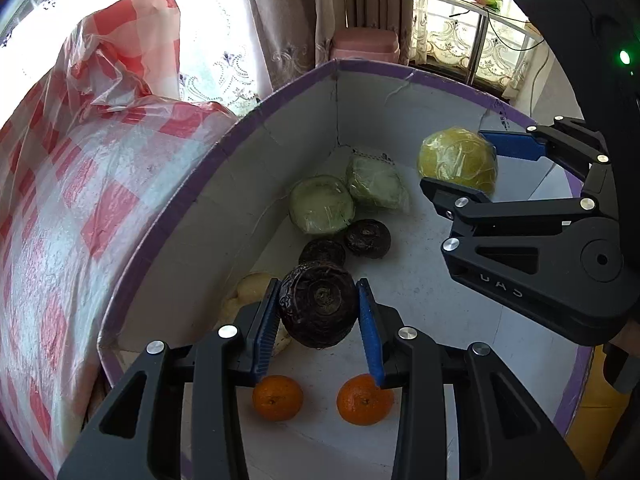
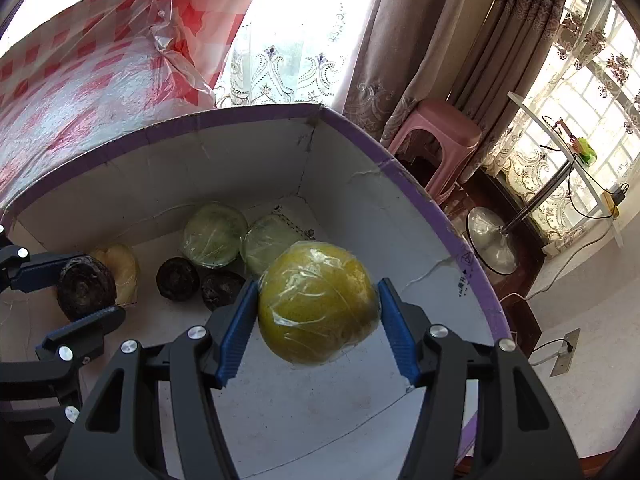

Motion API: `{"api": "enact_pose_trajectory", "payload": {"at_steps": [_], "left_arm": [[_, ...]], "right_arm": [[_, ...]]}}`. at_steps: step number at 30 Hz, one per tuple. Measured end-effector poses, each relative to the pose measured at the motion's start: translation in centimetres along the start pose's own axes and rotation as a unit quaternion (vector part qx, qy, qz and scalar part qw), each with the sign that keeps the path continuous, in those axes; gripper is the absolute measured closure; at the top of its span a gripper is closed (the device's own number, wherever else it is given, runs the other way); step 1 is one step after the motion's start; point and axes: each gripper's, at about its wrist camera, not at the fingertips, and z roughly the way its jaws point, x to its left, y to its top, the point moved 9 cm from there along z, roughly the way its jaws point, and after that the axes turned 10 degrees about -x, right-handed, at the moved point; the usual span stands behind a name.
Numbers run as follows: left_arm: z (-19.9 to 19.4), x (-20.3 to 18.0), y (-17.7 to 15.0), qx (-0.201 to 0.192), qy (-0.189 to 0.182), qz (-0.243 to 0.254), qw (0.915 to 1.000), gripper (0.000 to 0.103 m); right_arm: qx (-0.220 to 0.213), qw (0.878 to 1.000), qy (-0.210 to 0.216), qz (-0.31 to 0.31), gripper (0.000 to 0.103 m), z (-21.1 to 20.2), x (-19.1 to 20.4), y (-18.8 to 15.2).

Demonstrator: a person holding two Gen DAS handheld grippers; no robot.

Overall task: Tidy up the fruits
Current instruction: 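Lower the beet and yellow fruit into the box and open both grippers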

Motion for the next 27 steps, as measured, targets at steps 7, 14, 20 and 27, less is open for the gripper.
{"api": "enact_pose_trajectory", "payload": {"at_steps": [7,14,20,27], "left_arm": [[1.6,-0.3,-1.1,0.051,-0.028,-0.024,0.9980,0.068],[2.2,-0.8,-1.8,0.066,-0.039,-0.022,0.9968,0.069],[2.6,-0.6,-2.1,0.075,-0.036,-0.021,0.9963,0.069],[3.4,-1.0,-1.7,0.080,-0.031,-0.017,0.9962,0.068]], "right_arm": [[0.029,1.000,0.007,-0.005,0.042,1.4,0.5,-0.7],[0.049,0.998,0.003,-0.025,0.042,2.2,1.1,-1.1],[0.057,0.998,-0.010,-0.036,0.042,2.6,1.5,-1.3],[0.063,0.997,-0.013,-0.036,0.042,2.7,1.5,-1.6]]}}
